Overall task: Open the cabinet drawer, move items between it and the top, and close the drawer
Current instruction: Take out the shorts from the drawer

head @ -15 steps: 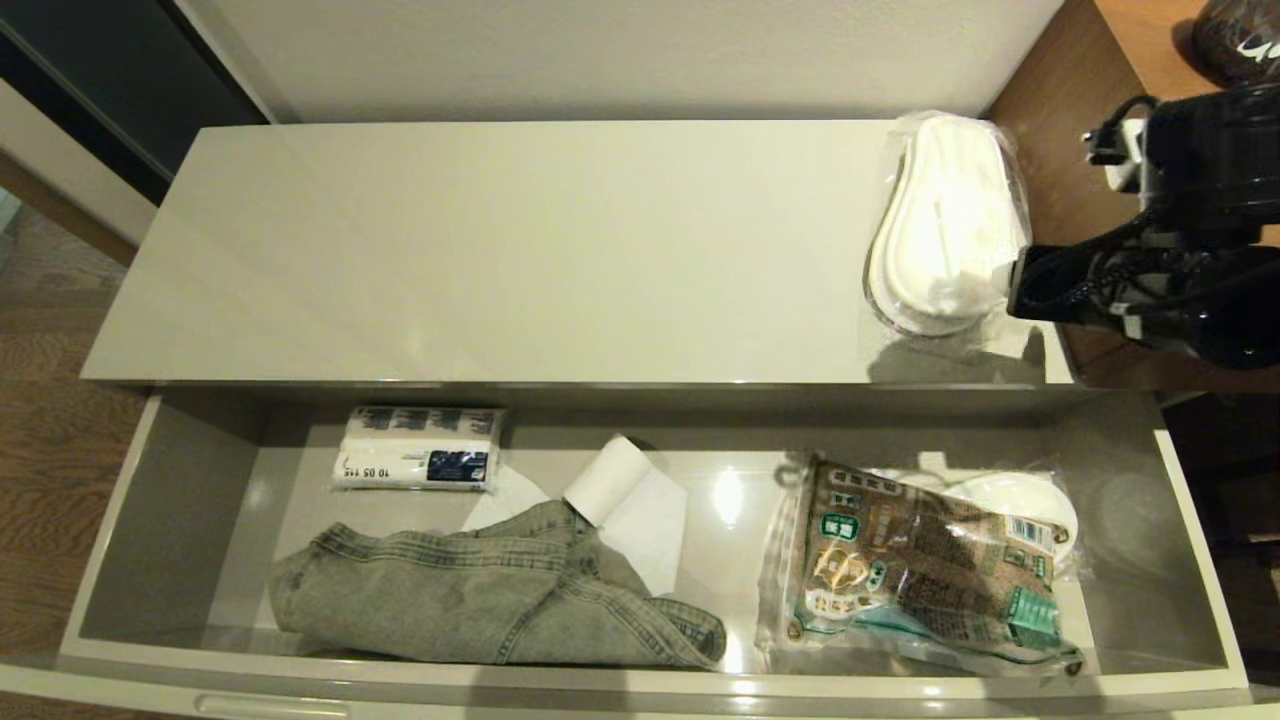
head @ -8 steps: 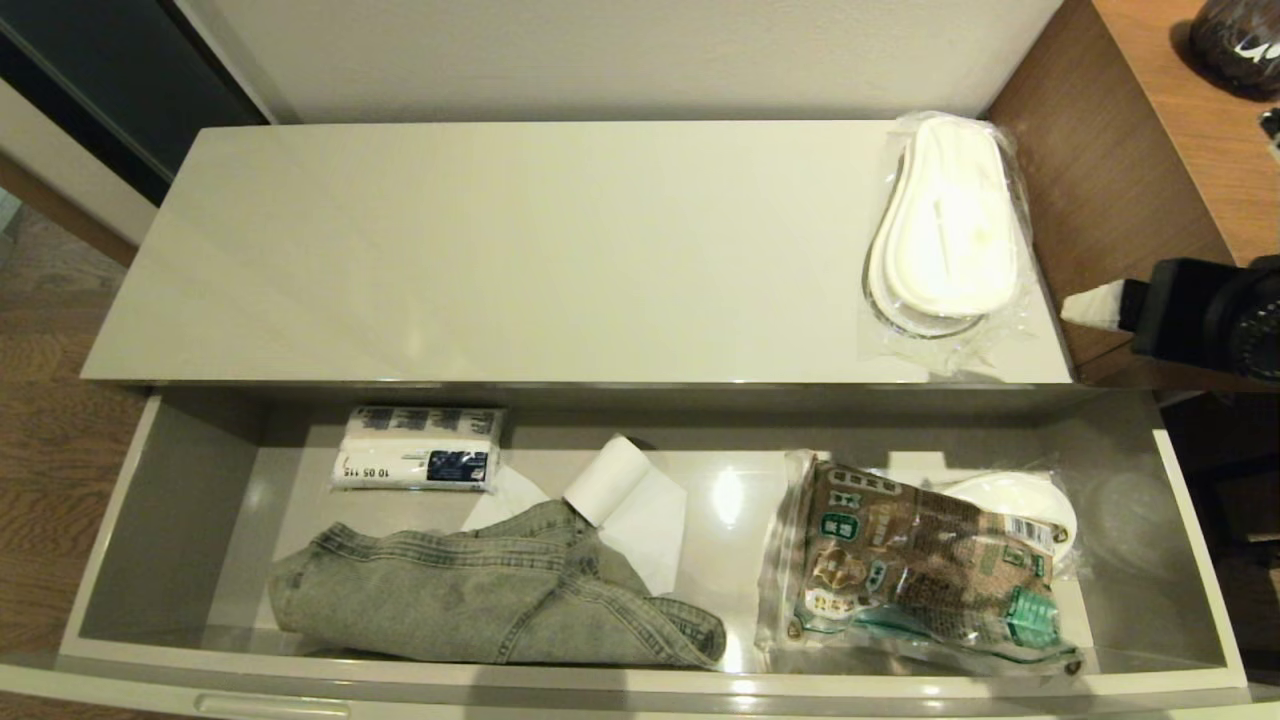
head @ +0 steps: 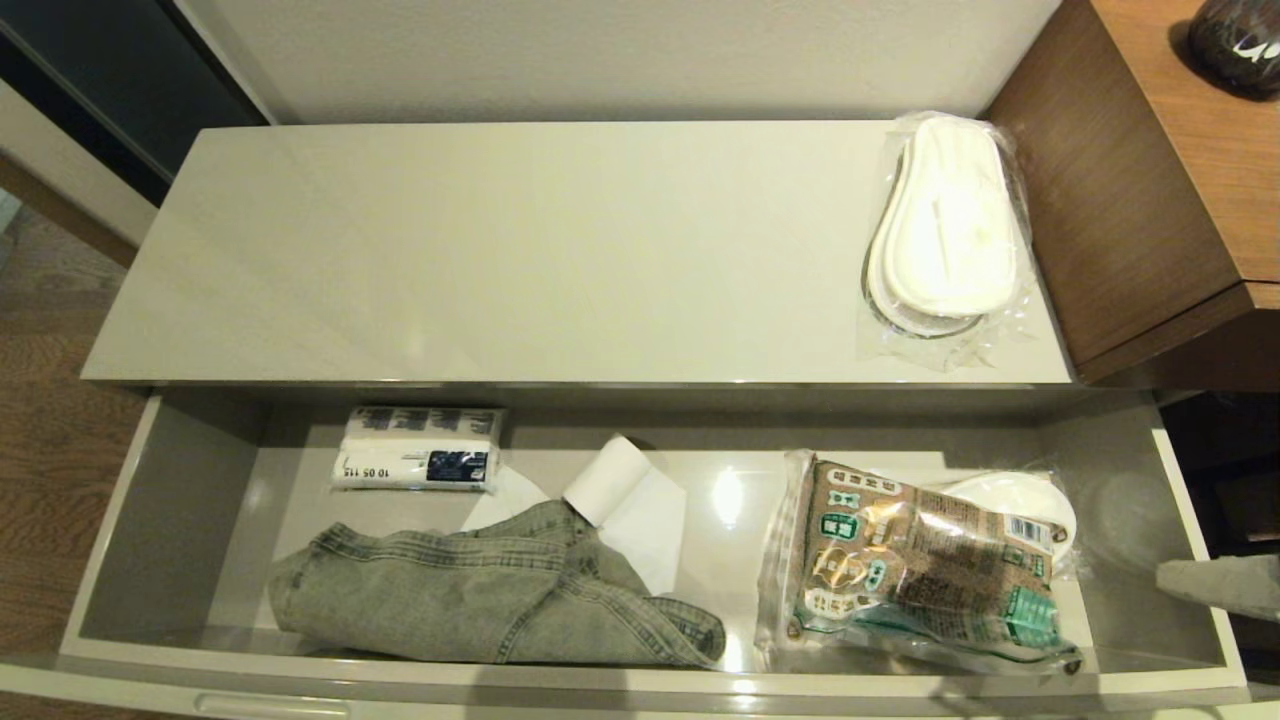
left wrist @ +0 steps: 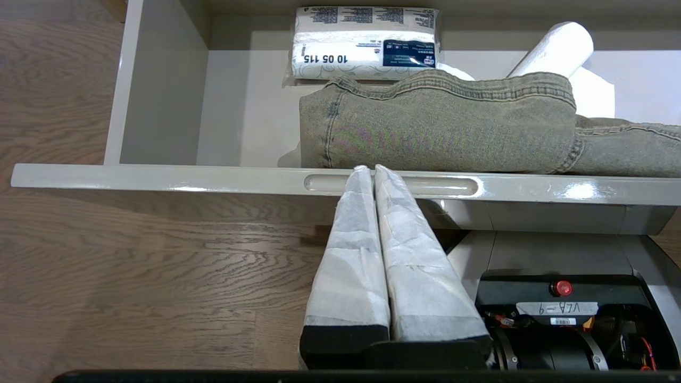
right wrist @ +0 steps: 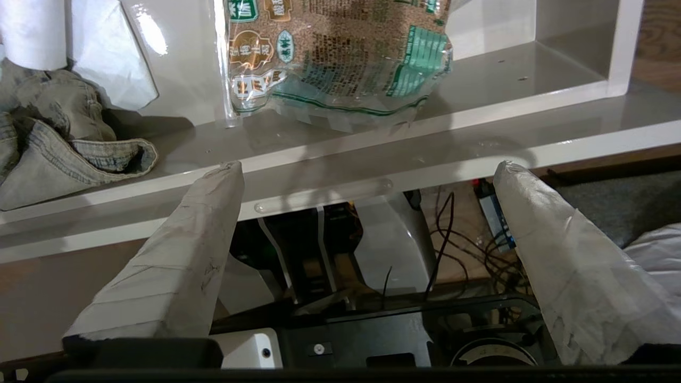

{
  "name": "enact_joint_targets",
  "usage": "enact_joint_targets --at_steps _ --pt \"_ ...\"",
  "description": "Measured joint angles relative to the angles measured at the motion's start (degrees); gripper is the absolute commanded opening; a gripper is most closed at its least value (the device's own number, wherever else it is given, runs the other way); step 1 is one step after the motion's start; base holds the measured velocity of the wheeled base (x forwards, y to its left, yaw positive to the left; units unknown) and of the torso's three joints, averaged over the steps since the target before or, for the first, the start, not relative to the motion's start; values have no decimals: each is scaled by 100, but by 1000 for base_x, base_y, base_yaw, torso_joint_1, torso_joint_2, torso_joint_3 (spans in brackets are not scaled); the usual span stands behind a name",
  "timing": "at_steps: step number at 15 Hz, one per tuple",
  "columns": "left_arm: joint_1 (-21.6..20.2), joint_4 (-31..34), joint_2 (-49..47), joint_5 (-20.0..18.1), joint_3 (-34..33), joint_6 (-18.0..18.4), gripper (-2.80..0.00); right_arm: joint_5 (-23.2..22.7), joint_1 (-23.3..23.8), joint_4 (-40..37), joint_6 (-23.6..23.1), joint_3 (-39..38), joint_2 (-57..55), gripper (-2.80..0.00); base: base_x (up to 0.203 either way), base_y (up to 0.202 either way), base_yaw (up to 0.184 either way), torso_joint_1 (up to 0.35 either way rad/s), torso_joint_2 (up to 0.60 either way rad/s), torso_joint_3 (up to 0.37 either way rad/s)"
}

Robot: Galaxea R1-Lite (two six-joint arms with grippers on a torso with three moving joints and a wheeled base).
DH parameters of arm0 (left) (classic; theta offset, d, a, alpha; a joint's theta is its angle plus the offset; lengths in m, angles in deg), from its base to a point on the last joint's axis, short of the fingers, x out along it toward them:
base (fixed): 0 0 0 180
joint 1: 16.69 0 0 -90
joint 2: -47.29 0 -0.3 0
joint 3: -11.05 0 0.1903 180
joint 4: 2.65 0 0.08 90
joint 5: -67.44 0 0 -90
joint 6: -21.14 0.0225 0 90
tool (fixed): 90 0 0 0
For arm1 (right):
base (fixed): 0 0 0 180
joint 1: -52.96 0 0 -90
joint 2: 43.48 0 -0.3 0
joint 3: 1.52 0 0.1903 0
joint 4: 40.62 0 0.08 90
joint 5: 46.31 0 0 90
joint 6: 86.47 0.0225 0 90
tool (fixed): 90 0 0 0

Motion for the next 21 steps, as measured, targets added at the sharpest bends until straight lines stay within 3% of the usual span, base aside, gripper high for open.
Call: enact_joint_targets --at_steps 6,11,13,16,18,21 --pt "0 1 0 0 0 -1 -280 17 77 -645 165 370 338 -280 0 0 0 0 0 0" --pt "0 1 0 -1 0 -1 -280 0 933 -1936 491 1239 679 -280 0 0 0 0 0 0" --pt "0 1 0 0 0 1 -280 -145 1215 -2469 784 1531 847 -280 0 0 0 0 0 0" --pt "0 0 0 1 0 1 -280 -376 1485 -3113 816 2029 1093 -280 0 0 0 0 0 0" --pt "0 1 0 0 0 5 -280 -846 1866 -3651 747 2599 1270 -280 0 0 0 0 0 0" --pt "0 4 0 7 0 15 -280 -2033 2524 -4242 186 2897 1665 -280 0 0 0 0 0 0"
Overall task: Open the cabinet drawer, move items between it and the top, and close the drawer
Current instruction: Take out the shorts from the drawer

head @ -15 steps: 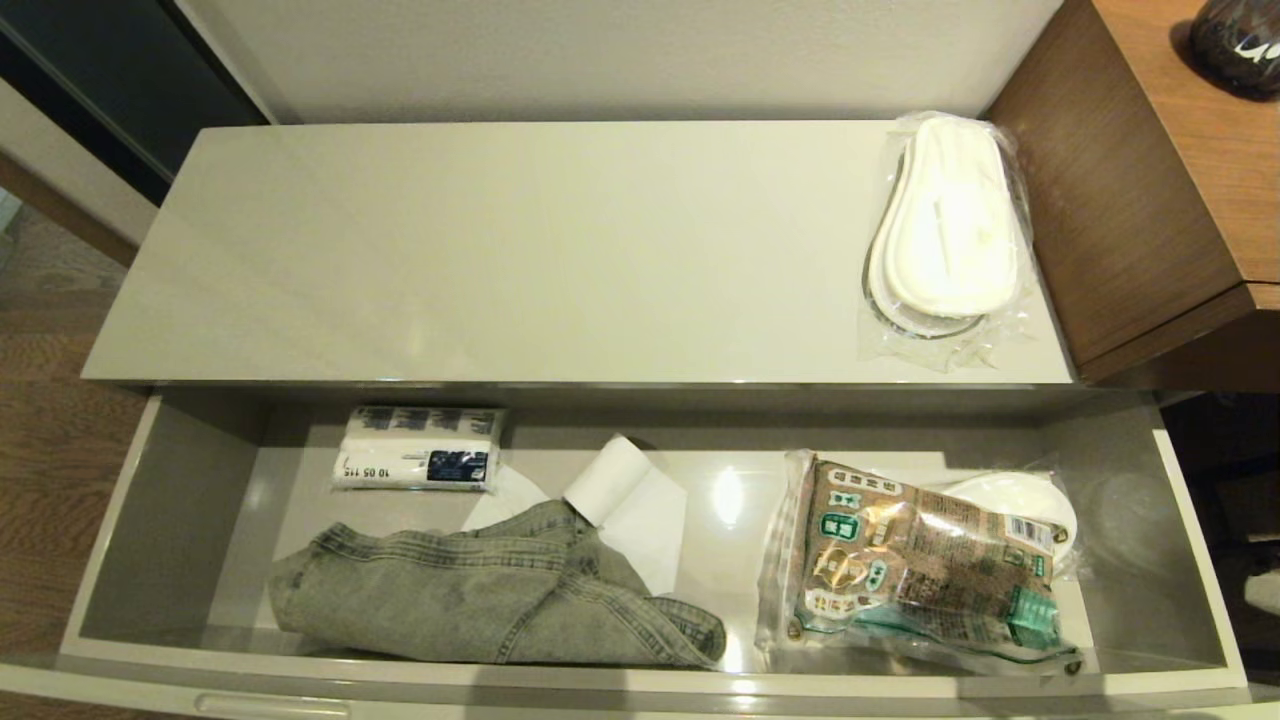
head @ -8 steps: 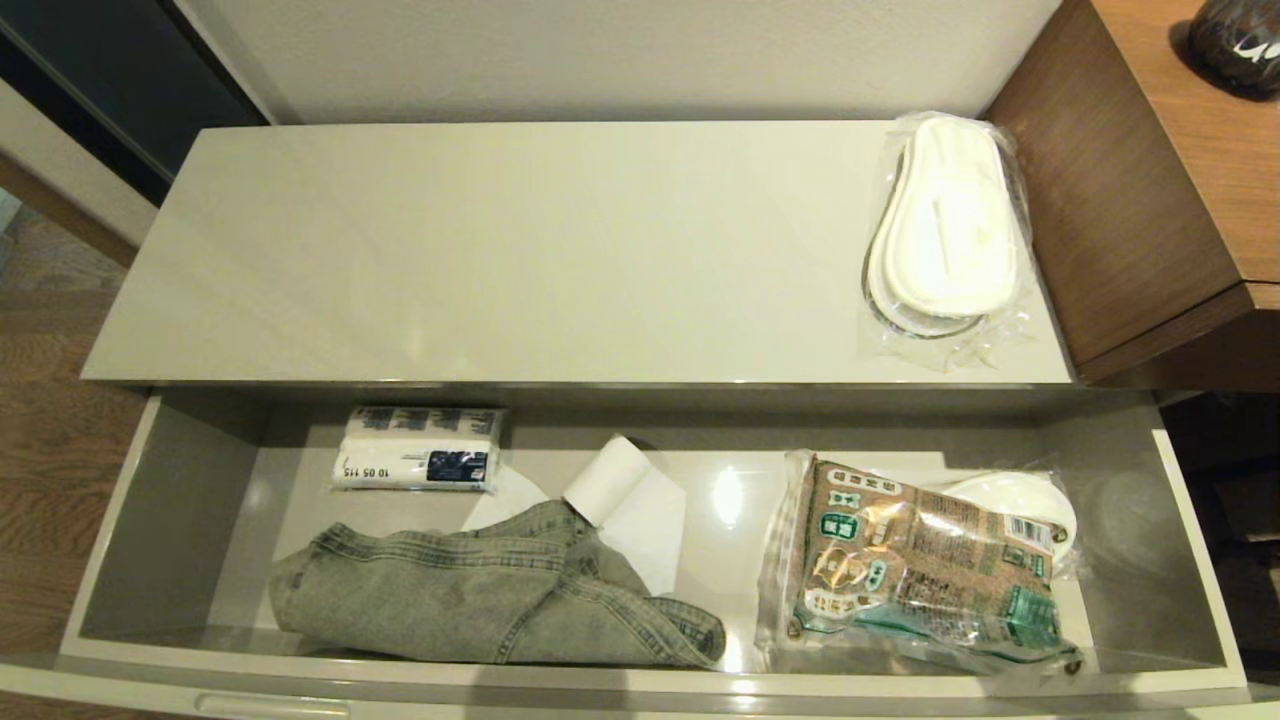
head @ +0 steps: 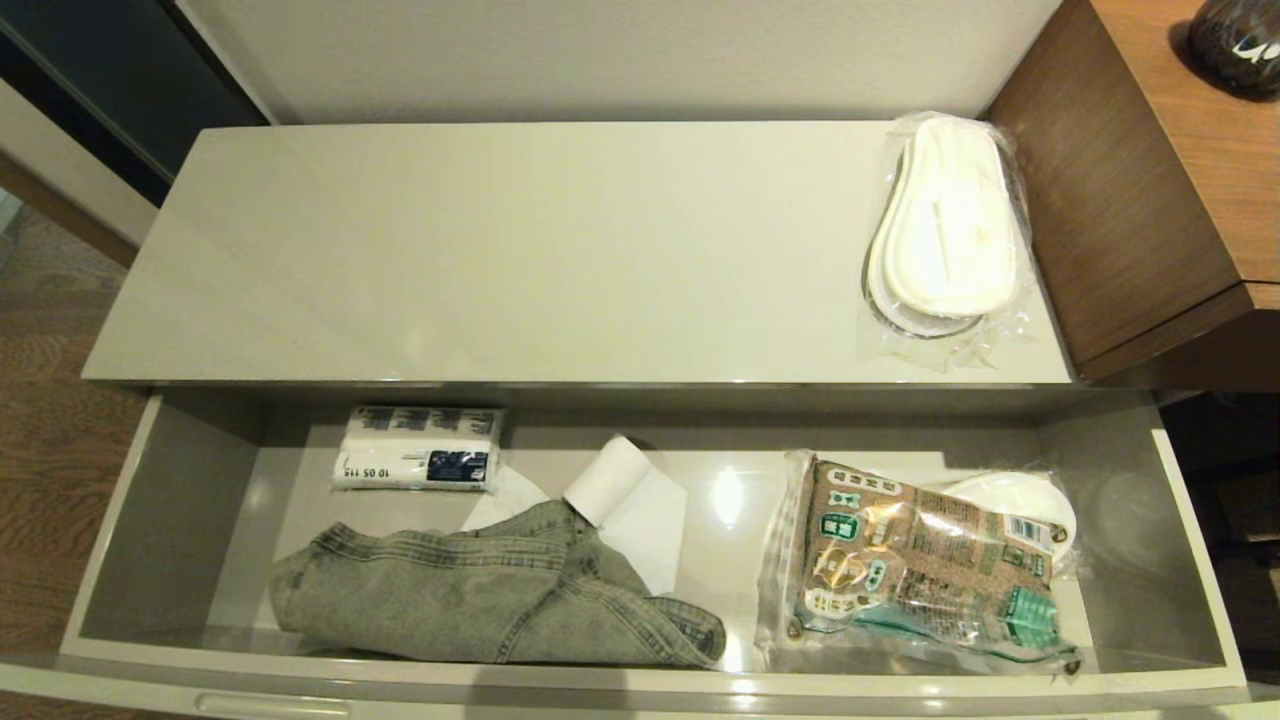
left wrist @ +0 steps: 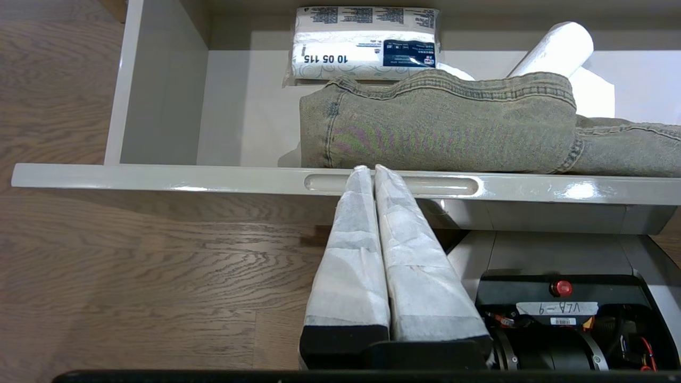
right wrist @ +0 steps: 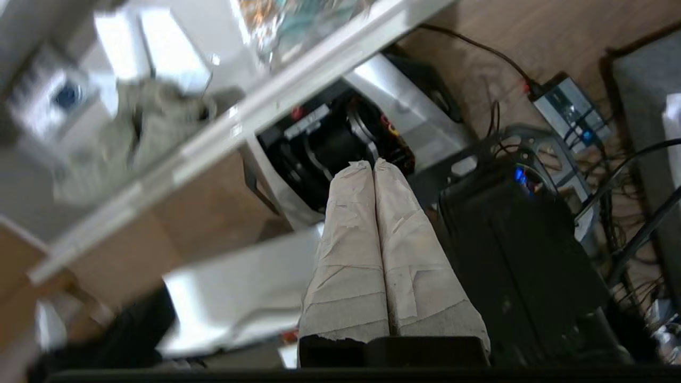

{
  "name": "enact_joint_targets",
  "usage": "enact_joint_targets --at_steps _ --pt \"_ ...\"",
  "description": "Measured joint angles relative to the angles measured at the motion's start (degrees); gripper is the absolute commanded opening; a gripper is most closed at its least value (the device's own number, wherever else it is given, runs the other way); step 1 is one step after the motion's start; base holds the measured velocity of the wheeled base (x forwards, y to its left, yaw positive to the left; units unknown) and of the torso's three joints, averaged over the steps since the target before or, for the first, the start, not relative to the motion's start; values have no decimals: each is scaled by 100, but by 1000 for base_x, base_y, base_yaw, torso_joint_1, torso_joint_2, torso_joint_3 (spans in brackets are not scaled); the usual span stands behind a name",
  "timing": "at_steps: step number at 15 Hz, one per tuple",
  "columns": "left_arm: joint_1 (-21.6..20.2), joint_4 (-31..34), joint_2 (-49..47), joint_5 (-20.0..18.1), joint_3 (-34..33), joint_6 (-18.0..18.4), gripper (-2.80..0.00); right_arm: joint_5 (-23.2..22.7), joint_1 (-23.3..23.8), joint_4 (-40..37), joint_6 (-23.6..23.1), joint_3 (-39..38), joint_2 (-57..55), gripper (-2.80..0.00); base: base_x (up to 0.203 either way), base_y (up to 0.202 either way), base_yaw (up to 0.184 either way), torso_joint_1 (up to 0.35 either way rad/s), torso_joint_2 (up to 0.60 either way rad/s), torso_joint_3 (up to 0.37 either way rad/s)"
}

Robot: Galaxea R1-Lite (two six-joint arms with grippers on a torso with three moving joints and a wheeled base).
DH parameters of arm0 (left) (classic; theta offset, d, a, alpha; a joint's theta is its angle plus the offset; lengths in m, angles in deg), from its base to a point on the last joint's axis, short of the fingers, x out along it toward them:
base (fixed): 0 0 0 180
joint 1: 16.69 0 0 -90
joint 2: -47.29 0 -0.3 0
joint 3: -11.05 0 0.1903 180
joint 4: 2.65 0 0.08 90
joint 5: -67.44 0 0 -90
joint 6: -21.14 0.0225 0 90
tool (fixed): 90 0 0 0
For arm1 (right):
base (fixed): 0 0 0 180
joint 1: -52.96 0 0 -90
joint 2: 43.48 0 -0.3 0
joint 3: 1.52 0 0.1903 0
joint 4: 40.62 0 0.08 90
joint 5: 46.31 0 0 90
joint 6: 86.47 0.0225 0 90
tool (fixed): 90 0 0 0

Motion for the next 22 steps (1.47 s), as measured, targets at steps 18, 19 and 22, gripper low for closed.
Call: enact_joint_targets --at_steps 18,19,22 --pt "0 9 0 -7 0 9 -280 650 452 2637 -5124 -4070 3680 -280 0 0 0 0 0 0" --pt "0 5 0 -9 0 8 -280 638 431 2447 -5367 -4184 3810 -280 0 0 0 0 0 0" --pt "0 13 0 1 0 19 -280 609 405 2802 -5305 -4531 3989 -280 0 0 0 0 0 0"
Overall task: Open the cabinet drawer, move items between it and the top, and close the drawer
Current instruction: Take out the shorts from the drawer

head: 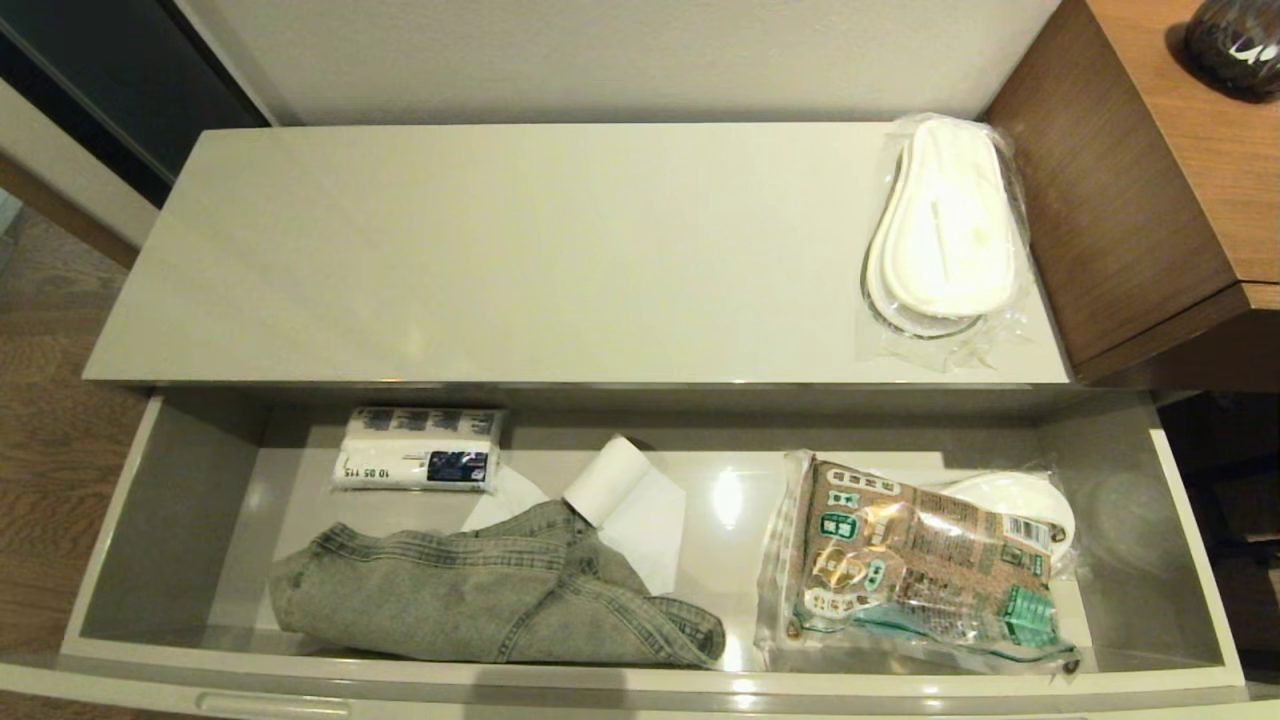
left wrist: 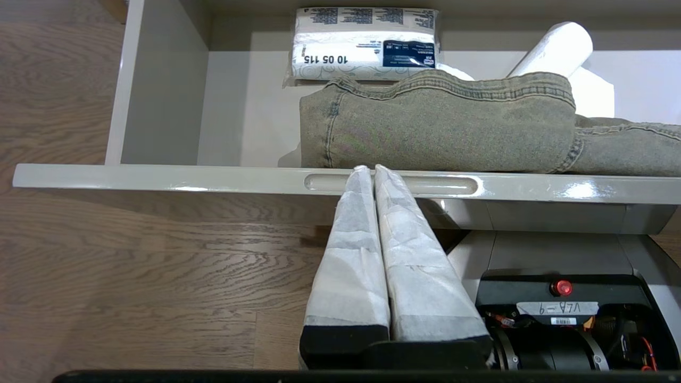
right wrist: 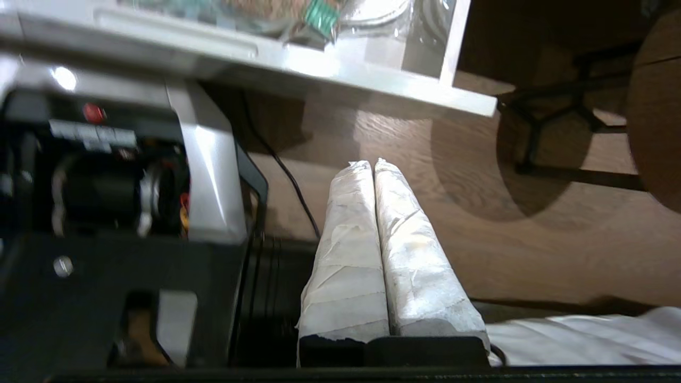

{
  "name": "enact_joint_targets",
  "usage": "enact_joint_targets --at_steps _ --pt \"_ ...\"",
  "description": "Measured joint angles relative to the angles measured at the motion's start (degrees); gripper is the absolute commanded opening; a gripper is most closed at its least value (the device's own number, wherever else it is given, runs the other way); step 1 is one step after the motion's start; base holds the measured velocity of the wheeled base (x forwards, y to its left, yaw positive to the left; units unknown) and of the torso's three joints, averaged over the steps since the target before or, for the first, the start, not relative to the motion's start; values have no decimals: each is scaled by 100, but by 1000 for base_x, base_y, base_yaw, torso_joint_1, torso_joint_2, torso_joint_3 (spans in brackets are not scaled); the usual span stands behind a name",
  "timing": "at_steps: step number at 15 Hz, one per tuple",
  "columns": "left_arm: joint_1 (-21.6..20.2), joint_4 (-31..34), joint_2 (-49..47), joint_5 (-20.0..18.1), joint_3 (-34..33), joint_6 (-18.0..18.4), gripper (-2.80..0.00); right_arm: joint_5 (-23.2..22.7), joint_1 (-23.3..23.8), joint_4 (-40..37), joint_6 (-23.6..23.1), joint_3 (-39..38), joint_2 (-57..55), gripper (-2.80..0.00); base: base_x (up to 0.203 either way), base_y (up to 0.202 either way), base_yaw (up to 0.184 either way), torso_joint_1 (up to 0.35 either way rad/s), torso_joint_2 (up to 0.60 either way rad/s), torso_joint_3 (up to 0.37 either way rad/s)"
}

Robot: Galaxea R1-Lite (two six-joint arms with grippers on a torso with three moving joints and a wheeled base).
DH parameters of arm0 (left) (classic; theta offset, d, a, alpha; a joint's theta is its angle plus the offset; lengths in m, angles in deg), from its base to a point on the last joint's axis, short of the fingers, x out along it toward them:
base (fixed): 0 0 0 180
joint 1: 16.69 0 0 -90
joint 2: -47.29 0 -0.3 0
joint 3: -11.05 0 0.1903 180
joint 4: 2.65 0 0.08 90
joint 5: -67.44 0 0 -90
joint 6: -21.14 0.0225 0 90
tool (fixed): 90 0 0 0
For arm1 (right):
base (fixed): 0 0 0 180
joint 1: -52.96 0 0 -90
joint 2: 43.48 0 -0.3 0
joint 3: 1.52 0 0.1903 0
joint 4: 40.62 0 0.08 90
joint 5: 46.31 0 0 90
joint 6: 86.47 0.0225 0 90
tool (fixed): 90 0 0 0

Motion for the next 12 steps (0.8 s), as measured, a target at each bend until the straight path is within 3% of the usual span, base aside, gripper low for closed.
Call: enact_joint_targets --at_steps 5,10,12 --pt "0 3 0 3 0 9 -280 5 -2 2073 406 -1073 68 -280 0 0 0 0 0 0" --pt "0 1 0 2 0 9 -280 -115 -2 5744 254 -3317 81 -280 0 0 0 0 0 0" --pt "1 -7 0 -8 0 -13 -280 -309 -2 6077 433 -3510 95 -280 0 0 0 0 0 0"
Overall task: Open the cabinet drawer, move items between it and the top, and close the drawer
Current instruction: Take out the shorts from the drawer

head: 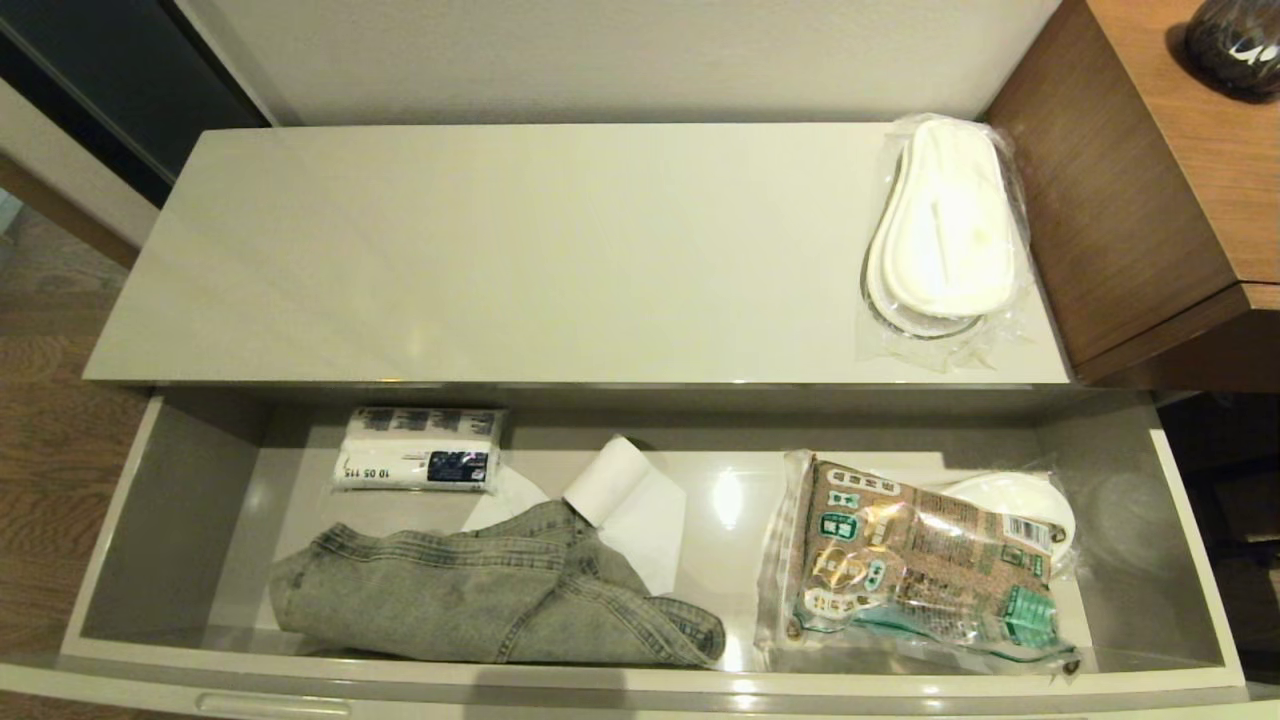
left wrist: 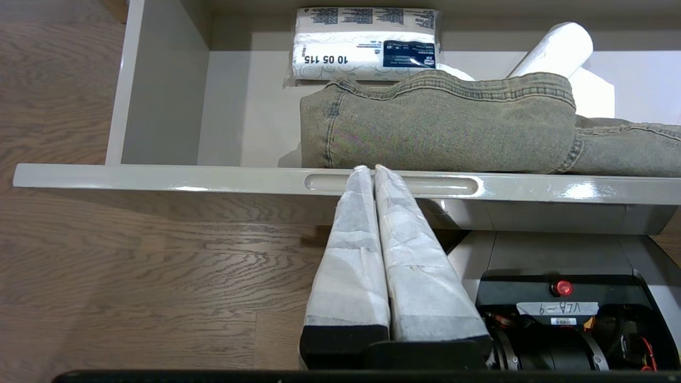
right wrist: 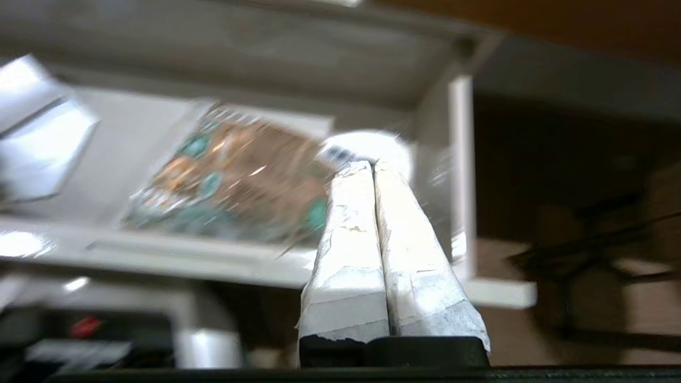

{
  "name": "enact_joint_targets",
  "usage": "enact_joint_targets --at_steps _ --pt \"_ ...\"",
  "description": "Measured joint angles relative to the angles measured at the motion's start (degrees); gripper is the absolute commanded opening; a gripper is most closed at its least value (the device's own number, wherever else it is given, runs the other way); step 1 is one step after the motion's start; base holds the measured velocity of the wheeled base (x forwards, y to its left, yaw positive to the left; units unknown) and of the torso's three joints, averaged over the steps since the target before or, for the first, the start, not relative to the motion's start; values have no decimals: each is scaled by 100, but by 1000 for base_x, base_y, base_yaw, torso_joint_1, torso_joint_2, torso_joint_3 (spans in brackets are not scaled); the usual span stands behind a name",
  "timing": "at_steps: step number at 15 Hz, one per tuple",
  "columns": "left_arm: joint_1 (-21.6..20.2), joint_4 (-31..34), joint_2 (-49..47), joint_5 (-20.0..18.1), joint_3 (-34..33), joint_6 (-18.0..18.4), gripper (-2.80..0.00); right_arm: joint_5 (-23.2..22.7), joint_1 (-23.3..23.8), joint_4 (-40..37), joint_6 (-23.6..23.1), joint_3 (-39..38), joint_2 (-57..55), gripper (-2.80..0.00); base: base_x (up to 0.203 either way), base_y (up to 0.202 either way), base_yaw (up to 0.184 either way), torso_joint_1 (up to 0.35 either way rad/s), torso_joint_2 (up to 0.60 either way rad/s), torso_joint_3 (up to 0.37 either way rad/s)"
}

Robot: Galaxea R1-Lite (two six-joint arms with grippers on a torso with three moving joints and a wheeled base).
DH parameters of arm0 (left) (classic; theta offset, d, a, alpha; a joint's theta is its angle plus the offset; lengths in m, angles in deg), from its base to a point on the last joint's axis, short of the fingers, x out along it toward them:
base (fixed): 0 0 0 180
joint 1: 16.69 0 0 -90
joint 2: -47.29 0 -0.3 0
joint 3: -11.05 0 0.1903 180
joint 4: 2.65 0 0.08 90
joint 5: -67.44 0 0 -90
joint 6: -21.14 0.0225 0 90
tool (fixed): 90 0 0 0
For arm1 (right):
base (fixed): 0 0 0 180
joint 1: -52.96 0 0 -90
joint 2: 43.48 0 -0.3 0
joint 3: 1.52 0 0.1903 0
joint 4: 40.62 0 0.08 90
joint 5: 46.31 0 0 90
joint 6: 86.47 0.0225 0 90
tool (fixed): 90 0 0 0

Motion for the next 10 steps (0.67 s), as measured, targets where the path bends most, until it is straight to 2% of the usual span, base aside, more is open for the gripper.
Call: enact_joint_targets --at_steps 4,6,10 --pt "-1 3 0 5 0 14 -280 -102 0 -328 428 -53 11 -280 0 0 0 0 0 0" --pt "-1 6 0 9 0 18 -280 -81 0 -748 729 -11 12 -280 0 0 0 0 0 0" --pt "-1 1 0 10 0 -9 -280 -89 -1 -798 716 12 15 -280 0 0 0 0 0 0"
